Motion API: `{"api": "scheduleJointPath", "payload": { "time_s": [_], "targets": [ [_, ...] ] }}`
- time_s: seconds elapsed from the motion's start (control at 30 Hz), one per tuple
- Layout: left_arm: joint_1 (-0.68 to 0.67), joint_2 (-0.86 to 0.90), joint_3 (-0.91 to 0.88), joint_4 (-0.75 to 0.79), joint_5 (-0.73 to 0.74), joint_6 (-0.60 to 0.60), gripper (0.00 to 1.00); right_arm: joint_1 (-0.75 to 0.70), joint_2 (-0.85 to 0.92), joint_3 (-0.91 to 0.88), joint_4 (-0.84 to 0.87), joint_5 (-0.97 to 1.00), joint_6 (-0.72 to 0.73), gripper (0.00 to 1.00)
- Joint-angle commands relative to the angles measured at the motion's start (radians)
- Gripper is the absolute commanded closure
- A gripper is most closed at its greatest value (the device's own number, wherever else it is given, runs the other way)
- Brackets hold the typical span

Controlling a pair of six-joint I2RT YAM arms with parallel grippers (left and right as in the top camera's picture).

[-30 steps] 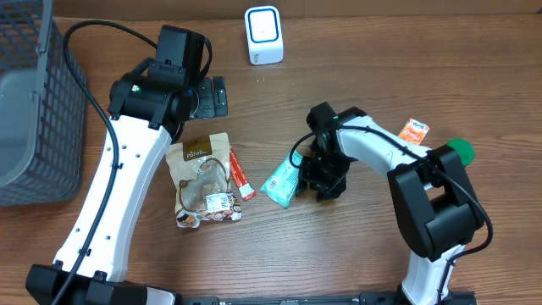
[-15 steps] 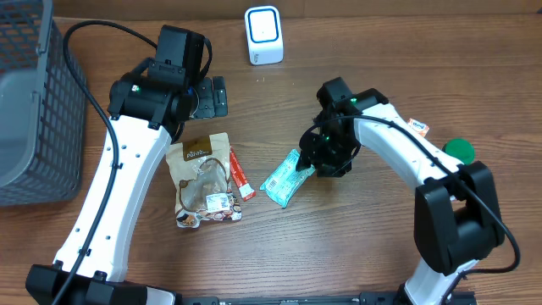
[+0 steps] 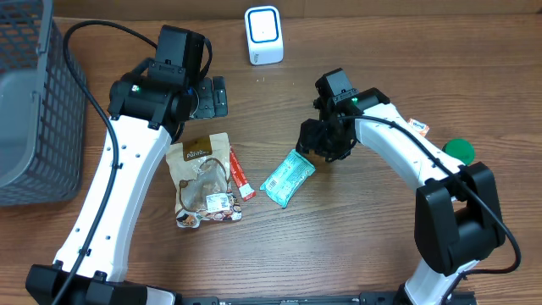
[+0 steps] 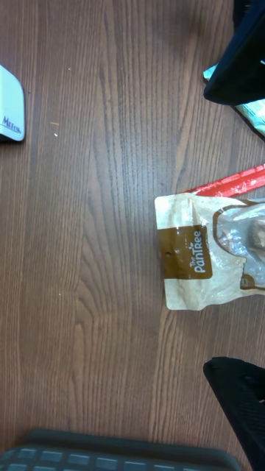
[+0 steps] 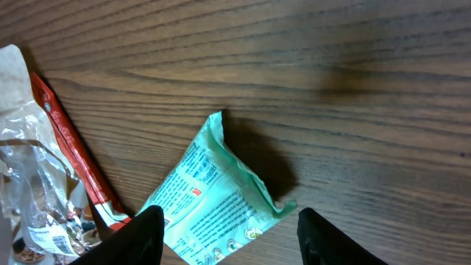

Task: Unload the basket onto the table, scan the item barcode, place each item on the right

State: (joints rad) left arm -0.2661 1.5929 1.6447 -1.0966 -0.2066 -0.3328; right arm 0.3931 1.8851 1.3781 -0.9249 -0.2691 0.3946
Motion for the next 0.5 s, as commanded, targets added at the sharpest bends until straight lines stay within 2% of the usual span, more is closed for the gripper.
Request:
{"api": "scheduleJointPath", "payload": {
  "time_s": [0.0, 0.2, 0.4, 0.43, 0.47],
  "targets": [
    [0.003, -0.003, 0.013, 0.001, -0.010, 0.019, 0.00, -0.002, -0.013, 0.006, 0.005, 0.016, -0.069, 0.41],
    [0.003, -0.003, 0.013, 0.084, 0.004, 0.018, 0.00, -0.003, -0.013, -0.011, 0.008, 0.043, -0.116, 0.40],
    [0.003, 0.006, 0.012, -0.073, 0.233, 0.010, 0.00, -0.003, -0.013, -0.018, -0.005, 0.043, -0.116, 0.40],
    [0.003, 0.008, 0.009, -0.105, 0.254, -0.002, 0.04, -0.003, -0.013, -0.018, -0.006, 0.044, -0.119, 0.40],
    [0.002, 0.009, 0.005, -0.125, 0.273, -0.016, 0.28, -0.003, -0.013, -0.018, -0.006, 0.044, -0.129, 0.40]
  ]
}}
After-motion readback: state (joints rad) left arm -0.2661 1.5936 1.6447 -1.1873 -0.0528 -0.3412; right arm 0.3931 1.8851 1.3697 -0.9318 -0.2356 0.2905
